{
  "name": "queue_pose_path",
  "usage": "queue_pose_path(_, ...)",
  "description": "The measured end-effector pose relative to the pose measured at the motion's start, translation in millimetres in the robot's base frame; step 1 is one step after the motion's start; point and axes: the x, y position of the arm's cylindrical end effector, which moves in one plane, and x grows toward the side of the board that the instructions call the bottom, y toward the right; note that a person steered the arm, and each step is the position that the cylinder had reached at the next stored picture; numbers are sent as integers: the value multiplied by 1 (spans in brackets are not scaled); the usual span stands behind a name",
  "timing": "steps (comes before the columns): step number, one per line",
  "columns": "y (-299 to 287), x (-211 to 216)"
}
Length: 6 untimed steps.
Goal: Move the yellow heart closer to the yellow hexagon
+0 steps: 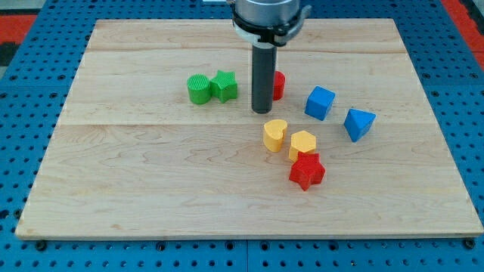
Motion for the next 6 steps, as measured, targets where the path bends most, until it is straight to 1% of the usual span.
queue_pose_path(1, 1, 23)
queue_pose_path(3, -5, 21)
queue_pose_path(5, -50, 21)
queue_pose_path(6, -40, 9)
